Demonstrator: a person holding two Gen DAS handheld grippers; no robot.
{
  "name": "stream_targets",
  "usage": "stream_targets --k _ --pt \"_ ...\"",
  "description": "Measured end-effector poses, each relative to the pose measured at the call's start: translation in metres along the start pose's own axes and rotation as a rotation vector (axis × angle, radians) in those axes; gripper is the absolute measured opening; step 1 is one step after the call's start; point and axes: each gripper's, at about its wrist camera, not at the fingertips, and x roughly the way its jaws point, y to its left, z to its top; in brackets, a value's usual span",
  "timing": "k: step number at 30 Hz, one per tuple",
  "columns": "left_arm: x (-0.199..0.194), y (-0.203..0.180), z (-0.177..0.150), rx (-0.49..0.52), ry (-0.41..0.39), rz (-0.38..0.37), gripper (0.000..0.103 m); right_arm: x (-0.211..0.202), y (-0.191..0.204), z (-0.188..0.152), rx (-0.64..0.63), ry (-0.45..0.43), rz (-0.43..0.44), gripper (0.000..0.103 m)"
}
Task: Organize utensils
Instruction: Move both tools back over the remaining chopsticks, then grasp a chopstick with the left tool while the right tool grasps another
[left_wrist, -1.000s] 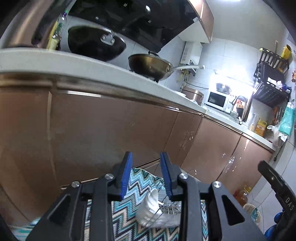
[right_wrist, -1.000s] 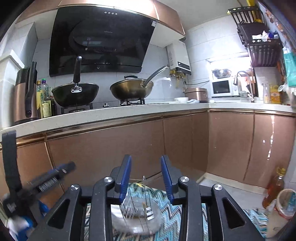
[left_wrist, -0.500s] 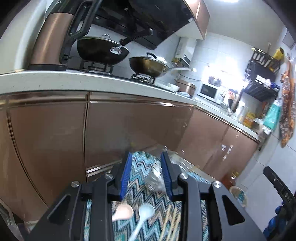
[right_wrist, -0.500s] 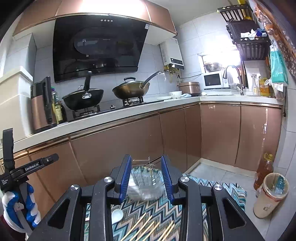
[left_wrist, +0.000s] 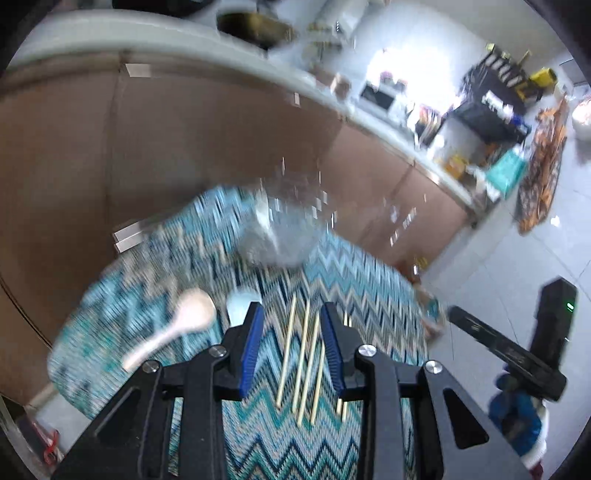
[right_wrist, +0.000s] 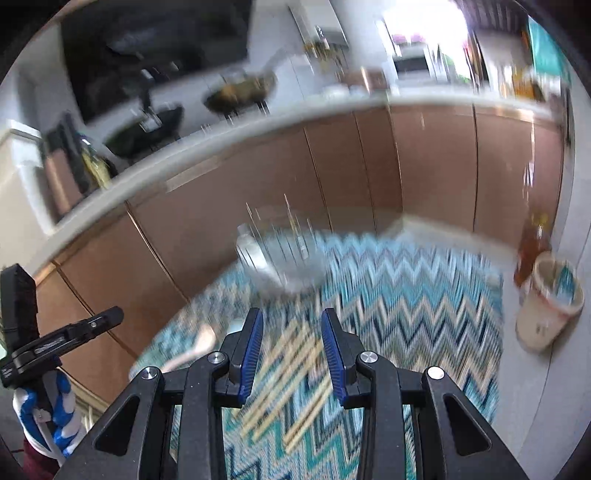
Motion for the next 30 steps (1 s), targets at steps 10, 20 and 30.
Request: stream_targets --k 10,20,30 --pt "0.115 -0.009 -0.023 0.053 0.287 -0.008 0.031 0.106 -0.045 -0.027 0.106 0.267 -0.022 0.025" --pt "0.183 -0.018 -0.019 0.104 0.395 0.064 0.027 0.157 -0.069 -0.018 0.13 0.367 -0.058 0.018" --pt "0.214 -0.015 -0.014 0.125 0.451 0.105 0.021 0.192 -0.069 -0.011 0.072 0.447 -0.113 0.016"
